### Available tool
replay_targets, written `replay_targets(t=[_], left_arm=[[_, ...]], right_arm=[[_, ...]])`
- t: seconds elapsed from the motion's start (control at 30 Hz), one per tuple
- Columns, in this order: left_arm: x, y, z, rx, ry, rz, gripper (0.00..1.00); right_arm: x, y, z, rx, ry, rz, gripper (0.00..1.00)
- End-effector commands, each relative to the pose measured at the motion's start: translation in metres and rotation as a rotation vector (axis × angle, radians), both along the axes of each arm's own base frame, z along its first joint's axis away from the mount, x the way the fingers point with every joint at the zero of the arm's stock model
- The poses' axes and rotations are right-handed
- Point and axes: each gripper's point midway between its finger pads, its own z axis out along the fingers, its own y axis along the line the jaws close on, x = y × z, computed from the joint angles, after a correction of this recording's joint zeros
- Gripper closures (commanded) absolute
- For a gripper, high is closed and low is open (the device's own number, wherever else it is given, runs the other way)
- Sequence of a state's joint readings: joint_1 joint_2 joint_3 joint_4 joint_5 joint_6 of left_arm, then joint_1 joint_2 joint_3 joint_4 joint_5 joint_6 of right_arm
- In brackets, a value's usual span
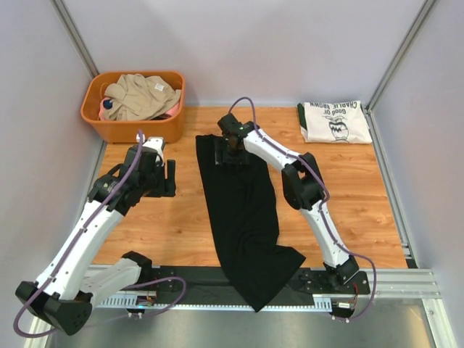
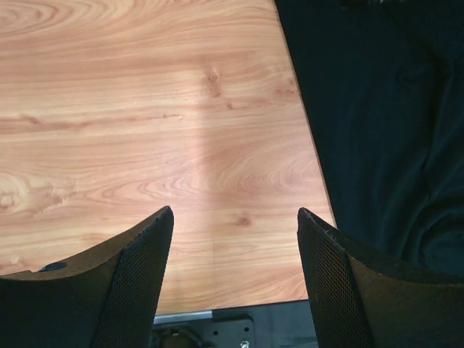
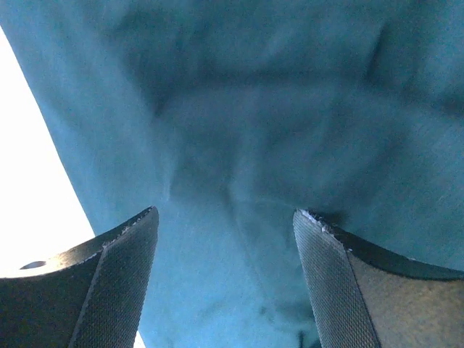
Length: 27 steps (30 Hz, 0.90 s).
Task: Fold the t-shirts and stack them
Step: Fold the tshirt
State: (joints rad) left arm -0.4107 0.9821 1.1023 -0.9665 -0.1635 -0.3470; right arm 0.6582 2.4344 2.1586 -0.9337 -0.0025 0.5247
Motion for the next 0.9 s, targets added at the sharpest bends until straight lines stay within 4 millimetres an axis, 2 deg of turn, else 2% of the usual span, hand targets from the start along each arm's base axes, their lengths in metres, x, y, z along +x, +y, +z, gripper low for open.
replay_targets(t=[0.0, 0.07, 0.1, 0.13, 0.17, 0.2, 0.23, 0.27, 0.3, 0.4, 0.5, 0.57, 0.63, 0.73, 0.77, 0.8, 0.83, 0.87], left_arm=[[-0.007, 0.011, 0.012, 0.031, -0.049, -0.005, 0.24], [-0.012, 0.012, 0.009, 0.026, -0.04, -0.008, 0.24], [-0.014, 0.012, 0.009, 0.025, -0.044, -0.01, 0.24], [-0.013, 0.012, 0.009, 0.023, -0.045, -0.006, 0.24], [-0.013, 0.012, 0.007, 0.026, -0.041, -0.005, 0.24], [-0.012, 0.013, 0.006, 0.03, -0.04, -0.003, 0.24], [-0.009, 0.011, 0.006, 0.03, -0.041, -0.007, 0.24], [-0.006, 0.01, 0.003, 0.036, -0.03, -0.011, 0.24], [-0.003, 0.008, 0.002, 0.038, -0.026, -0.016, 0.24], [0.007, 0.003, -0.002, 0.053, 0.002, -0.026, 0.25], [0.014, -0.006, -0.001, 0.036, 0.025, -0.043, 0.27], [0.016, -0.011, 0.001, 0.013, 0.023, -0.052, 0.27], [0.015, -0.018, -0.001, -0.024, 0.032, -0.058, 0.27], [0.011, -0.029, -0.004, -0.092, 0.046, -0.074, 0.27], [0.008, -0.033, -0.009, -0.106, 0.061, -0.081, 0.27], [0.005, -0.039, -0.013, -0.127, 0.078, -0.093, 0.27], [0.0, -0.05, -0.019, -0.161, 0.103, -0.114, 0.26], [-0.003, -0.058, -0.023, -0.183, 0.123, -0.135, 0.26]], right_arm=[[0.028, -0.024, -0.024, 0.056, 0.082, -0.078, 0.23], [0.053, -0.045, -0.037, 0.08, 0.094, -0.143, 0.24], [0.063, -0.049, -0.039, 0.112, 0.102, -0.173, 0.25], [0.078, -0.064, -0.041, 0.133, 0.1, -0.22, 0.25], [0.085, -0.069, -0.055, 0.142, 0.114, -0.241, 0.25], [0.102, -0.064, -0.045, 0.209, 0.079, -0.246, 0.25], [0.114, -0.073, -0.056, 0.24, 0.094, -0.292, 0.26], [0.125, -0.071, -0.051, 0.278, 0.073, -0.301, 0.26], [0.146, -0.066, -0.037, 0.332, 0.008, -0.303, 0.26], [0.184, -0.074, -0.034, 0.393, -0.097, -0.367, 0.23], [0.209, -0.088, -0.03, 0.433, -0.162, -0.46, 0.23], [0.217, -0.091, -0.024, 0.454, -0.19, -0.492, 0.22], [0.223, -0.083, -0.011, 0.506, -0.216, -0.477, 0.21], [0.222, -0.064, 0.029, 0.605, -0.25, -0.406, 0.16], [0.22, -0.06, 0.055, 0.629, -0.286, -0.355, 0.14], [0.217, -0.058, 0.067, 0.632, -0.301, -0.337, 0.13], [0.217, -0.063, 0.104, 0.646, -0.356, -0.319, 0.11], [0.213, -0.07, 0.111, 0.635, -0.362, -0.316, 0.1]])
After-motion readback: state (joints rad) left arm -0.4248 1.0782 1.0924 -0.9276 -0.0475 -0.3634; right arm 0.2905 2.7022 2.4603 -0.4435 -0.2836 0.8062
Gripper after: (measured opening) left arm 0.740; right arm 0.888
